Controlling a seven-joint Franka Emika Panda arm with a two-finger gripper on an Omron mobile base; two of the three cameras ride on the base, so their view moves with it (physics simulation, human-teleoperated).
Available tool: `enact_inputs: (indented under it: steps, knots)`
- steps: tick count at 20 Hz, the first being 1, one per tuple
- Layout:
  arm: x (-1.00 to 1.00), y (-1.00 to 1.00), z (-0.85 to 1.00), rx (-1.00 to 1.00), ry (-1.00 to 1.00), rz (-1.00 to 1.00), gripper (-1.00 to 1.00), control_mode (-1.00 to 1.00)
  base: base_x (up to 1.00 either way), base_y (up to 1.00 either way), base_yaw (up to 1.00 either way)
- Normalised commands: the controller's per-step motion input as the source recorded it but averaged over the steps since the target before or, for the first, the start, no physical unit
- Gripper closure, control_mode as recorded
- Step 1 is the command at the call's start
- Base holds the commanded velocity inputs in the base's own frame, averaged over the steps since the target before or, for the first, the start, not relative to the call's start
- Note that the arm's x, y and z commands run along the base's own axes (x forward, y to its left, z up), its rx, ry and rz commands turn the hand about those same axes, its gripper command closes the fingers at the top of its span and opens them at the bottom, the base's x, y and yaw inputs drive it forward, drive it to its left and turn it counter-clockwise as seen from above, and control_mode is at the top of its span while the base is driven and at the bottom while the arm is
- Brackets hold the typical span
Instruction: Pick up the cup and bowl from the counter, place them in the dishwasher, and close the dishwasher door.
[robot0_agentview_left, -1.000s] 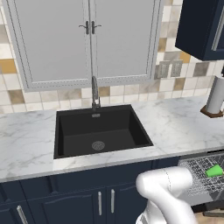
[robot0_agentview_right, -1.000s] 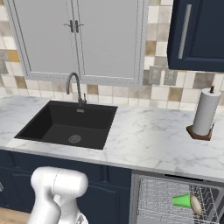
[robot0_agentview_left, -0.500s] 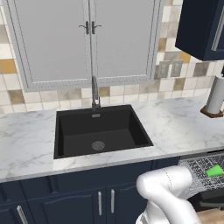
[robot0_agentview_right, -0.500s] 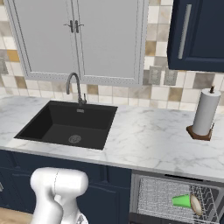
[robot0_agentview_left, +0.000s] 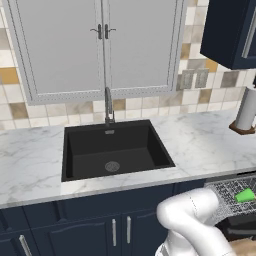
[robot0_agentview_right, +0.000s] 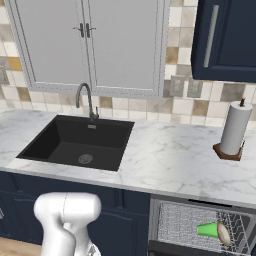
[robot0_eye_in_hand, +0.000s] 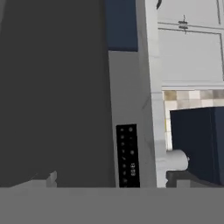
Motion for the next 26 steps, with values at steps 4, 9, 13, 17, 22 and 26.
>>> enact_inputs:
  steps: [4,9,13,17,22,26]
  knots:
    - [0.90,0.00,-1.00,-0.47,-0.38,0.11,-1.00,-1.00,0.00,0.00,0.00]
    - [0.92,0.00,-1.00,-0.43,-0.36,0.05,-1.00,-1.00,0.00,0.00,0.00]
    - [0.73,0.00,-1.00,-0.49,-0.35,0.00,-1.00,-1.00,0.00,0.00,0.00]
    - [0.59,0.00,-1.00,-0.50,-0.34,0.00,-1.00,-1.00,0.00,0.00,0.00]
    - [0.52,0.00,-1.00,-0.51,-0.33,0.00,-1.00,-1.00,0.00,0.00,0.00]
    - [0.68,0.00,-1.00,-0.54,-0.33,-0.01,-1.00,-1.00,0.00,0.00,0.00]
